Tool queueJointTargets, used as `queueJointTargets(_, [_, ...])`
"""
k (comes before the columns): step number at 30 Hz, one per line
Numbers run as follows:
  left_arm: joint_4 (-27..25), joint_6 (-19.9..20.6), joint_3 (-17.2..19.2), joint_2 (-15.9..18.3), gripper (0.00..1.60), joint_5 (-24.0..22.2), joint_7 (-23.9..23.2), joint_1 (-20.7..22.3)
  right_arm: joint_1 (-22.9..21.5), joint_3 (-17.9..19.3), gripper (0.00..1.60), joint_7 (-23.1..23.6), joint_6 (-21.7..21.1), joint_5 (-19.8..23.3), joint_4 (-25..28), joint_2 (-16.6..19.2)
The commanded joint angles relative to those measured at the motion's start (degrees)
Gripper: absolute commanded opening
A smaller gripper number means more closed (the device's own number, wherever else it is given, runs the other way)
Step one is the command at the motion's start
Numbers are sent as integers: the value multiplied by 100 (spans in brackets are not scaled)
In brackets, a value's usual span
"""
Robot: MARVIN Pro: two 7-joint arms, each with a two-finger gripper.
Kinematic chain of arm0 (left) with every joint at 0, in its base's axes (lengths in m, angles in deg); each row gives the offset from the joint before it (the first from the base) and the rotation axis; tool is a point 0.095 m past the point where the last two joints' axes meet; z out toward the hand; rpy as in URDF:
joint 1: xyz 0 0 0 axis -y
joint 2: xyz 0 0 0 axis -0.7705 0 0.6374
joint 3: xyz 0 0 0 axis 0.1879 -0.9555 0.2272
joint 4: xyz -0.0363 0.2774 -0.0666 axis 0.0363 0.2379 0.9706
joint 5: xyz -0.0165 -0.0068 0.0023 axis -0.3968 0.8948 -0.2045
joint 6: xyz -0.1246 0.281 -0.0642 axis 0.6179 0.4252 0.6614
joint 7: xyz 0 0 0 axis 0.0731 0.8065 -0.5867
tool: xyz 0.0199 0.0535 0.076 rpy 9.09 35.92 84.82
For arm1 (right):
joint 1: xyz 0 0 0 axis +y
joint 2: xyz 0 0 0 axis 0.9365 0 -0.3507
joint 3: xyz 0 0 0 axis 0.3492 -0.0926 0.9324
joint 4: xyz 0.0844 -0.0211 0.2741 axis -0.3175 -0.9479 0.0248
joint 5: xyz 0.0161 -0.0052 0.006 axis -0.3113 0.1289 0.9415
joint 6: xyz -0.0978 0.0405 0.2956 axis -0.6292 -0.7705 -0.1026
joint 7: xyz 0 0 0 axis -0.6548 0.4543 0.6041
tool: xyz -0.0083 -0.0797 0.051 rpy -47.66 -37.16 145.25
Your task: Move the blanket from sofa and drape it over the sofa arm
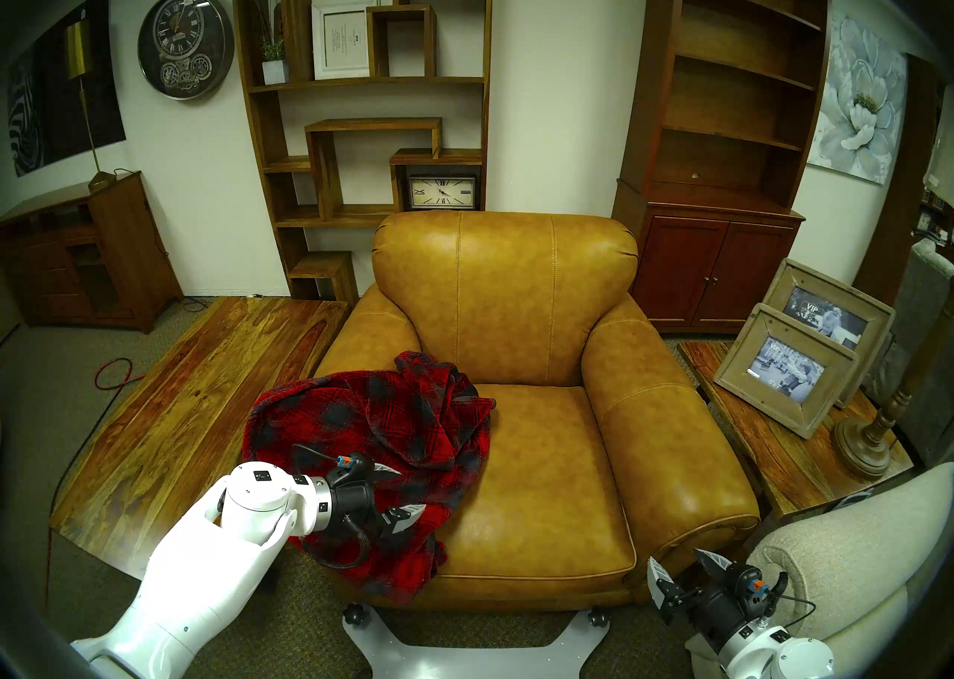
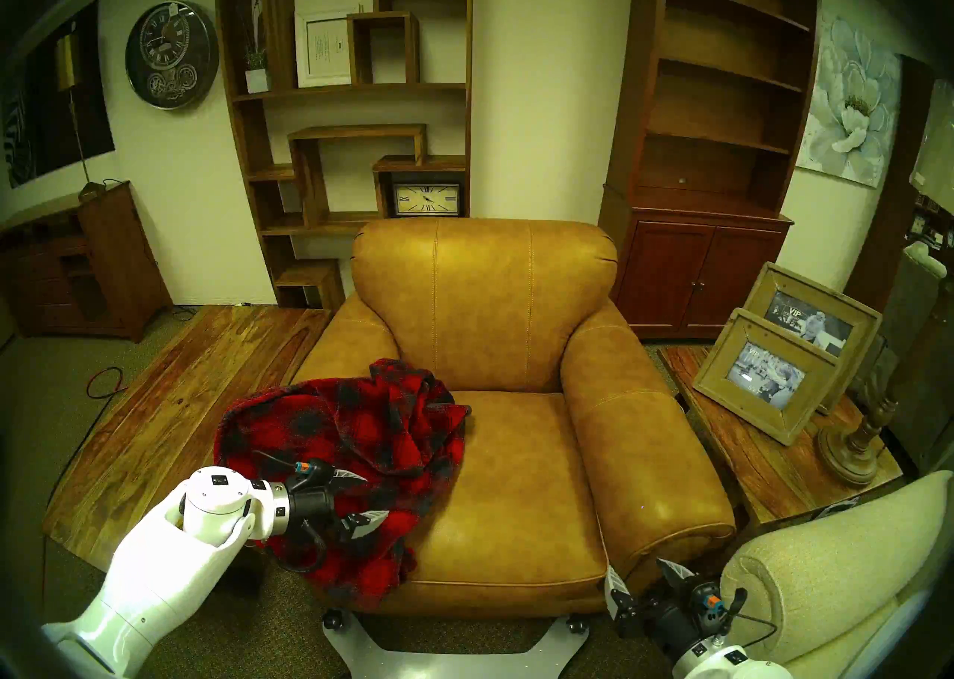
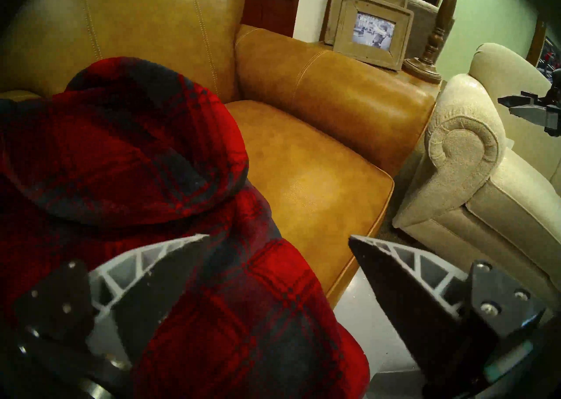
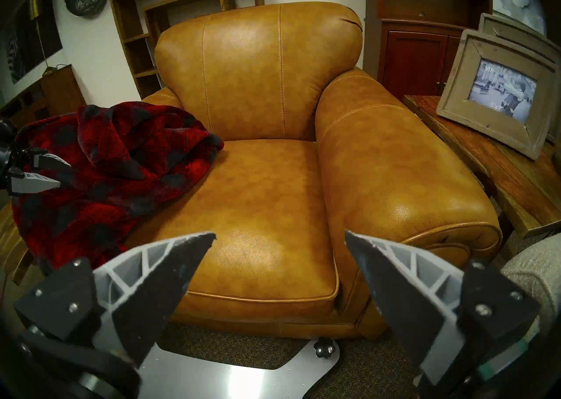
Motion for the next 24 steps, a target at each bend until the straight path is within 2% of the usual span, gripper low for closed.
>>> queueJointTargets(1, [-456,-296,175,-117,160,-4,352,-396,-15,-9,160,16,14,3,67,5])
queueJointTargets(13, [-956,-715,246,-353,160,59,1014,-1021,-41,-1,160,36,15,-14,36,-16])
queueJointTargets(24, [-1219,-1018,602,-561,160,23,1813,-1667,-61,8,160,54,15,-29,24,-35])
